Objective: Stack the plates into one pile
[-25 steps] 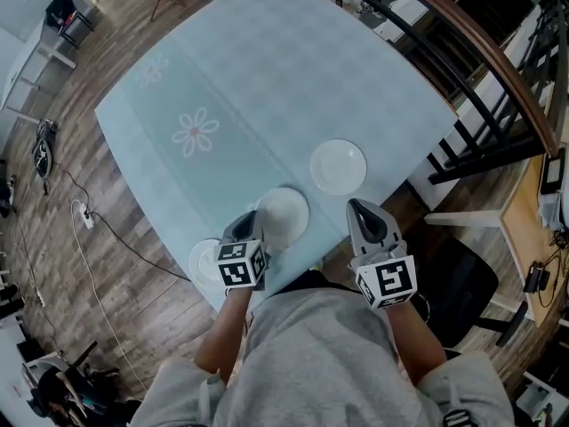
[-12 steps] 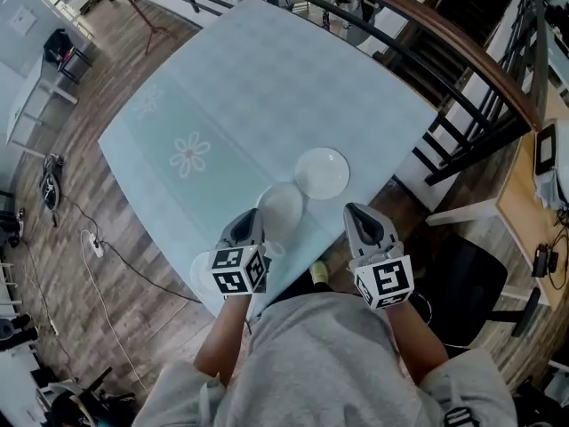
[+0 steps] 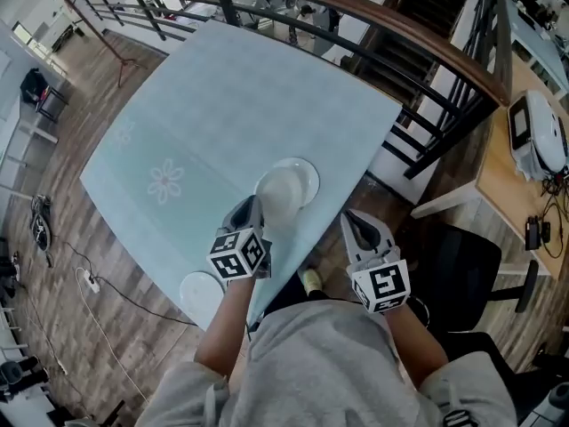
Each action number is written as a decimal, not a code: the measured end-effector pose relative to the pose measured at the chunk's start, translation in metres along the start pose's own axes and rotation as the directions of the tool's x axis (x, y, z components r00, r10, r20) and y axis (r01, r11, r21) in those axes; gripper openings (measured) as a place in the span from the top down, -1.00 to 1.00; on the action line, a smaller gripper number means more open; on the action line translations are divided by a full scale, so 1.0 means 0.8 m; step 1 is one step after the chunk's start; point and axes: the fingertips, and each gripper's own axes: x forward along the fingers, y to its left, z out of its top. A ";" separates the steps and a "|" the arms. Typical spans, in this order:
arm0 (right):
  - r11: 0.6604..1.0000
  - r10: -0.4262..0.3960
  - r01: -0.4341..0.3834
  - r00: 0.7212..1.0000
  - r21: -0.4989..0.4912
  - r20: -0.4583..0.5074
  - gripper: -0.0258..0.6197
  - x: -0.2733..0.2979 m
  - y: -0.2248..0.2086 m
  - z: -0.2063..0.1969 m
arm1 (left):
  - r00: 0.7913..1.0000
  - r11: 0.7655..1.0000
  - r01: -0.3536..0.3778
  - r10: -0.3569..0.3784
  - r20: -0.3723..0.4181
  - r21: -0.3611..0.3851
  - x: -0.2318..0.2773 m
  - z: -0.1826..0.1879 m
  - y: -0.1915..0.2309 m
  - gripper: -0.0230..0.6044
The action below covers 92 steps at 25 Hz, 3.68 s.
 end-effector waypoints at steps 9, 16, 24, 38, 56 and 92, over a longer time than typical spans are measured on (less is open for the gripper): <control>0.995 -0.100 0.100 0.994 -0.009 -0.047 0.83 -0.022 -0.031 -0.016 | 0.998 0.996 0.048 -0.051 -0.039 -0.077 0.080 -0.016 -0.007 0.86; 0.990 -0.140 0.138 0.986 -0.026 -0.086 0.83 -0.030 -0.043 -0.027 | 0.997 0.996 0.011 -0.018 -0.080 -0.087 0.115 -0.043 0.016 0.86; 0.989 -0.143 0.139 0.983 -0.039 -0.116 0.83 -0.028 -0.044 -0.038 | 0.991 1.000 -0.024 0.022 -0.135 -0.015 0.135 -0.069 0.030 0.86; 0.993 -0.113 0.108 0.987 -0.050 -0.114 0.83 -0.031 -0.038 -0.038 | 0.977 0.993 -0.060 0.079 -0.196 0.099 0.124 -0.086 0.043 0.53; 0.993 0.109 -0.110 0.994 -0.051 -0.019 0.83 0.004 0.016 -0.009 | 0.964 0.964 -0.265 0.265 -0.026 -0.016 -0.081 -0.057 0.108 0.53; 0.940 0.308 -0.328 0.934 -0.094 -0.179 0.83 0.007 0.309 -0.050 | 0.879 0.908 -0.411 0.372 -0.300 -0.080 -0.340 -0.281 0.281 0.53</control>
